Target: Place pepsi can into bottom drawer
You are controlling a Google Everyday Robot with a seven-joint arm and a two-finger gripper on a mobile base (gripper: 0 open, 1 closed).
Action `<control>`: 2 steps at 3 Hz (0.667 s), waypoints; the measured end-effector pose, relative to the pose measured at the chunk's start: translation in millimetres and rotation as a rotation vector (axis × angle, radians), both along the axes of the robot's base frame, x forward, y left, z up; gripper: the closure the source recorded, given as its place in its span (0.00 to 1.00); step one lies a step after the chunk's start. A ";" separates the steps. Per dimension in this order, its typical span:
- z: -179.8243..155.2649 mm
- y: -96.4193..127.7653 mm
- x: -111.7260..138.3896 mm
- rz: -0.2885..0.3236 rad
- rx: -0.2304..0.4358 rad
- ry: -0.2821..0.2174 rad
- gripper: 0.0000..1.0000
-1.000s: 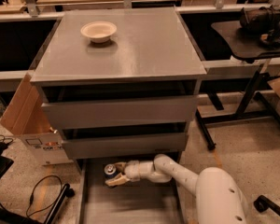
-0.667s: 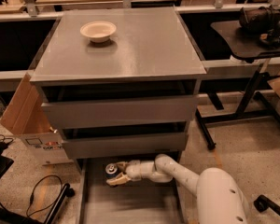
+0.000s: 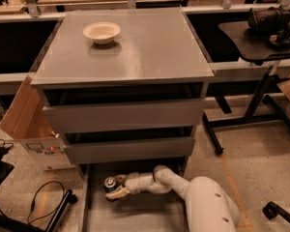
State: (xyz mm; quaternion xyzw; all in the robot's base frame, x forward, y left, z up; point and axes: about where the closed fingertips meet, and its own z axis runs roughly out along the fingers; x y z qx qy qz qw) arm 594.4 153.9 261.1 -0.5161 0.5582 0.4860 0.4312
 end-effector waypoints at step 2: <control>-66.4 11.1 -1.4 0.050 0.018 -0.033 1.00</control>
Offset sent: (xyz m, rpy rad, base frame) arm 0.0069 0.0086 -0.1051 0.0141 -0.0643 0.0664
